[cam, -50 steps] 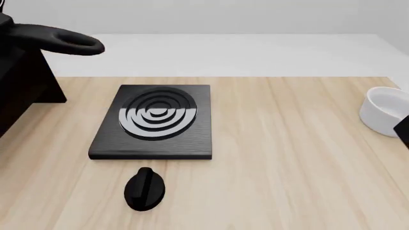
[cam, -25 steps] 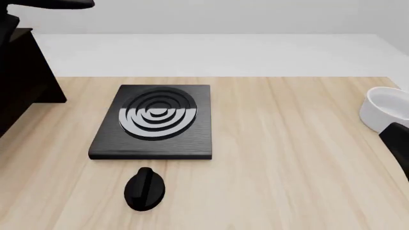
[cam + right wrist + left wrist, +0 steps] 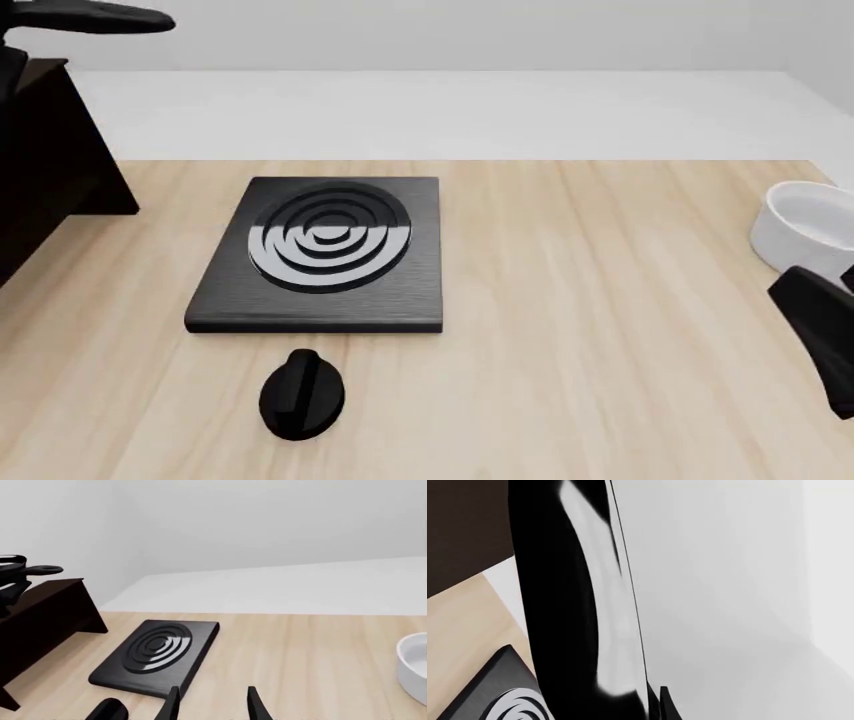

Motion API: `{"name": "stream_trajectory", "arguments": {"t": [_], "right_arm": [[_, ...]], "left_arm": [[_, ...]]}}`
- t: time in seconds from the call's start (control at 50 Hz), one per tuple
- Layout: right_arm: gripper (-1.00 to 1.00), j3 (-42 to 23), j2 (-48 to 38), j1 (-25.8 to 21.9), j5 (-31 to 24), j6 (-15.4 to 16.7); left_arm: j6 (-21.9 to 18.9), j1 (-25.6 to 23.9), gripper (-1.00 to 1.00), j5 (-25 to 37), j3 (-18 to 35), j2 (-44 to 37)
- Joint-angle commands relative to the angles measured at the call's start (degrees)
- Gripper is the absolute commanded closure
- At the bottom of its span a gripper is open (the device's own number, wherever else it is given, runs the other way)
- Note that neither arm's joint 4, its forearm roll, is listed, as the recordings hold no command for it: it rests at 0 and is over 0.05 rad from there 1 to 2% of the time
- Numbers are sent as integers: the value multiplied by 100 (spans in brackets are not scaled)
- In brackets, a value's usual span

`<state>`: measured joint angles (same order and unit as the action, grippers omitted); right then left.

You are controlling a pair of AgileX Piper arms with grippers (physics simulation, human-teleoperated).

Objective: Put the frying pan on the cabinet shelf.

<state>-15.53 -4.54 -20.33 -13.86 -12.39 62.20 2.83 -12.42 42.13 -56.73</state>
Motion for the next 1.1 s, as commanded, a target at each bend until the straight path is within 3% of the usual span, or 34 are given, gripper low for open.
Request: {"name": "stream_trajectory", "arguments": {"t": [0.02, 0.18, 0.46, 1.1], "right_arm": [[-100, 74, 18, 77, 38, 110], [-100, 82, -118, 49, 196, 147], [-100, 130, -135, 40, 204, 126], [-100, 203, -242, 50, 306, 180]], "left_arm": [[-31, 351, 100, -277, 58, -217], [183, 651, 100, -504, -34, -343], [21, 940, 100, -436, 196, -598], [398, 1519, 100, -1609, -637, -1214]]}}
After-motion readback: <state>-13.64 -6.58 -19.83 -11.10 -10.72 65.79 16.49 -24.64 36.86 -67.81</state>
